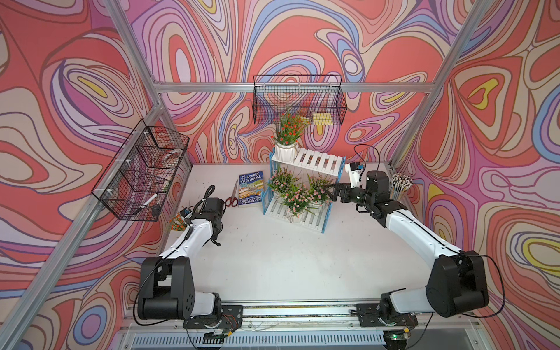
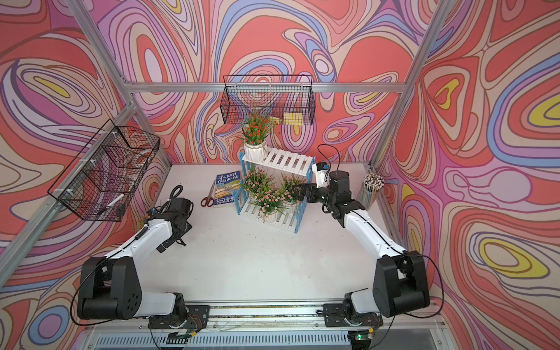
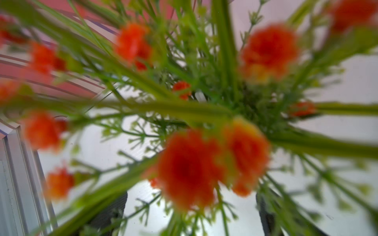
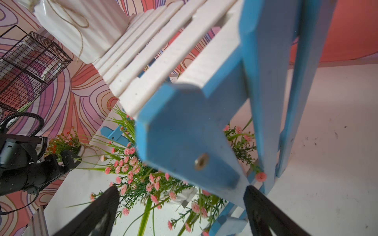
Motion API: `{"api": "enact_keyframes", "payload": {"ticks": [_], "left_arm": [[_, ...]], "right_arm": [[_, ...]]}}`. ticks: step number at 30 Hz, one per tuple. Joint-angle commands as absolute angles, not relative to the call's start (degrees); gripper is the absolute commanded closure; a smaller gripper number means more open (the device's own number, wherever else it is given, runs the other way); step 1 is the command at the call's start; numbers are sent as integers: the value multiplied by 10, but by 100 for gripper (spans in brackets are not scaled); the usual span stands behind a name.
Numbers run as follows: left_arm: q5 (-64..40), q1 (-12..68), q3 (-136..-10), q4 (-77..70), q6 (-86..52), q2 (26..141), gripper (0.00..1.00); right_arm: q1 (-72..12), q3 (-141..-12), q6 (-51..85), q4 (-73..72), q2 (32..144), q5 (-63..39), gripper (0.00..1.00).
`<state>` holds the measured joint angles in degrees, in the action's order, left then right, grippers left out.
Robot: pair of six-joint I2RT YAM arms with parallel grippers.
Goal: Place the baby's breath potted plants on the rack by color
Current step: Pick up the baby's breath potted plant from the center of the board.
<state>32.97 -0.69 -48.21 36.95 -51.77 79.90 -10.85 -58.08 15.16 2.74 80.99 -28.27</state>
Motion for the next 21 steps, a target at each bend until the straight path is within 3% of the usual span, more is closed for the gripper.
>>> {"api": "enact_keyframes", "payload": {"ticks": [1,21], "left_arm": [[328,-26,-490,353,-507,812,0],[350,-48,-564,316,-473,897,0]], "right_arm": [[-114,-595,135,33,812,-278,2],[-114,-571,112,19,802,-294,2]]}}
